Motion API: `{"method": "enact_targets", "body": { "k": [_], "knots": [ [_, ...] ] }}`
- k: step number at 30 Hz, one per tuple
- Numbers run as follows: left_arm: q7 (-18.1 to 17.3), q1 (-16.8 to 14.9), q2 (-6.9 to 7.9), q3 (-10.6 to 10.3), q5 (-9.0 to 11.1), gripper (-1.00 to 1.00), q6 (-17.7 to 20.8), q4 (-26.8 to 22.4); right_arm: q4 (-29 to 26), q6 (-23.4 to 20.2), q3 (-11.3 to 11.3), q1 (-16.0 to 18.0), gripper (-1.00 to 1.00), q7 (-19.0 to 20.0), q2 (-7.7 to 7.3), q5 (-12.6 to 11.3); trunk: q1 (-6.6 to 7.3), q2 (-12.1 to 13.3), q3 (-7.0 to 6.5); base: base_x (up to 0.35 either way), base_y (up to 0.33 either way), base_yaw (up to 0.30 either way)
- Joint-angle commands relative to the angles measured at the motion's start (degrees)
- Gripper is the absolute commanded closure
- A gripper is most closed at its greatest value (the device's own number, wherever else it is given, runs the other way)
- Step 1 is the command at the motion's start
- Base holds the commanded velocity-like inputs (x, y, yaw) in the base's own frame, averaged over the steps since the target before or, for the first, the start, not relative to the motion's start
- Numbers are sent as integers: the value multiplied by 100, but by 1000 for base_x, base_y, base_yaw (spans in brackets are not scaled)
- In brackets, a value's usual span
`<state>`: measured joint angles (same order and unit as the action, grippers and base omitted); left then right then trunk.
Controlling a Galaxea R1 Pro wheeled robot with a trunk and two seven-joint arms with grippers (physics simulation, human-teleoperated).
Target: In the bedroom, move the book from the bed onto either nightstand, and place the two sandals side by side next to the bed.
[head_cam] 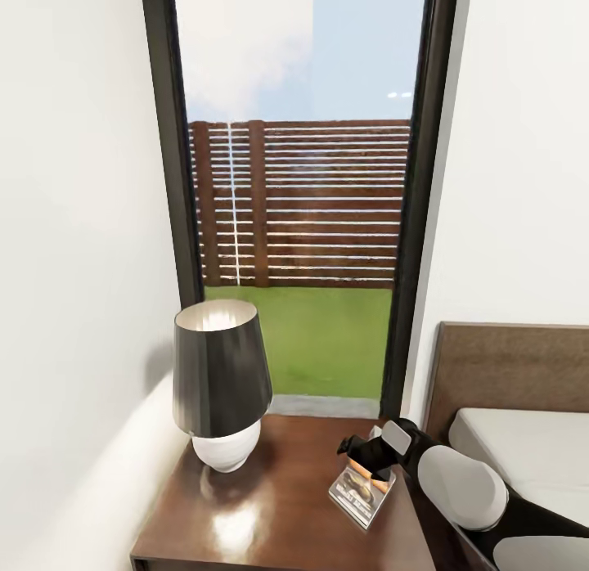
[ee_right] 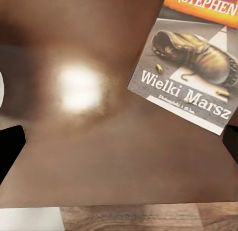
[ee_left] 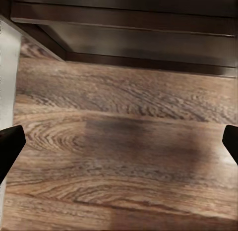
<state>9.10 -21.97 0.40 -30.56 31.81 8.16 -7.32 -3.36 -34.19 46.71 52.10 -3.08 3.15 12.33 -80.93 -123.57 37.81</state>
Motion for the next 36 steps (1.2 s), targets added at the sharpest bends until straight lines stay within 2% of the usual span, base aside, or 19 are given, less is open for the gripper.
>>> {"method": "enact_targets", "body": {
  "k": [1, 26, 36],
  "knots": [
    [33, 0, 4, -47, 45, -100, 35, -18, -16, -29, 49, 2, -100, -11, 7, 50, 24, 38, -12, 0, 0, 0],
    [38, 0, 4, -55, 45, -100, 37, -11, -21, 7, 96, 2, -100, 16, 7, 50, 573, 1041, -461, 0, 0, 0],
    [32, 0, 4, -55, 45, -100, 37, -11, -18, 78, 324, 2, -100, 18, 9, 50, 792, 1442, -640, 0, 0, 0]
  ]
}}
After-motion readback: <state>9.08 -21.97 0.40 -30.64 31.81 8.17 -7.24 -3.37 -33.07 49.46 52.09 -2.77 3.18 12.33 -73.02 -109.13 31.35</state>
